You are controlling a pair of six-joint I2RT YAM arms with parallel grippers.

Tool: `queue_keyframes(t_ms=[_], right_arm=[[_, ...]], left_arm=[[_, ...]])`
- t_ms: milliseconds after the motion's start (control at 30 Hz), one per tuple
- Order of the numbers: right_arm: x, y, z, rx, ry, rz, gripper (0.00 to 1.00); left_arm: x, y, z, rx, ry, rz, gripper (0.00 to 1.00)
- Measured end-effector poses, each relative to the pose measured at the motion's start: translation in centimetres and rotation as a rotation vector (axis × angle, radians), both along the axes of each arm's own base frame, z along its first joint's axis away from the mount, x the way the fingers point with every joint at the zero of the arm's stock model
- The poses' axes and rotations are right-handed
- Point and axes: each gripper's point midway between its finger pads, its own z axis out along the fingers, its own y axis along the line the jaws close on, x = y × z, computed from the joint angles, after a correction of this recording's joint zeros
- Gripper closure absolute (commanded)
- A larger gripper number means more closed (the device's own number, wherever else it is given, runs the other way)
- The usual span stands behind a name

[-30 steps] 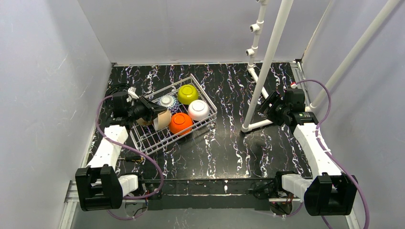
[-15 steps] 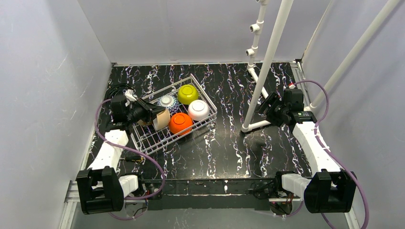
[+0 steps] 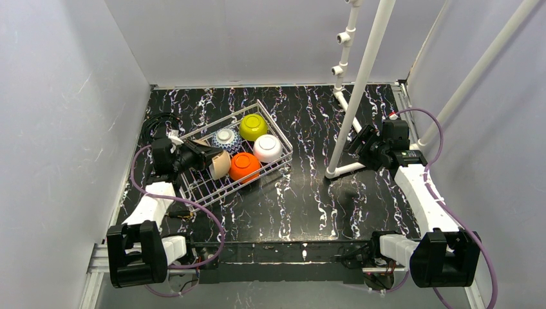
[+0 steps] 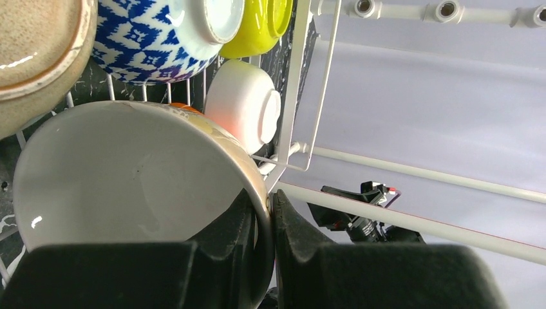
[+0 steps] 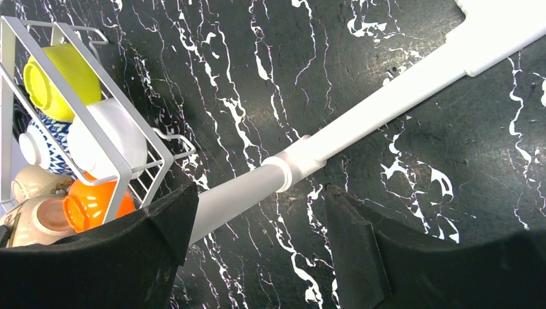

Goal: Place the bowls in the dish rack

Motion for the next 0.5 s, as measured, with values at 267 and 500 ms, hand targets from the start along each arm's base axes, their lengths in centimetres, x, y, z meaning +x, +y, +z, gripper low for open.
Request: queue_keyframes(t_ms=[267,500], right_arm=[[-0.01,0.02,0.0,0.0,0.0,0.003,0.2],[-0.04,0.1,0.01,0.003,0.0,0.006,0.2]], left_arm=[[-0.07,0.25,-0.08,-0.024,-0.031,0.004,1.0],[-0.55,0.58,-0.64,-0.032,-0.047,0.007,1.0]])
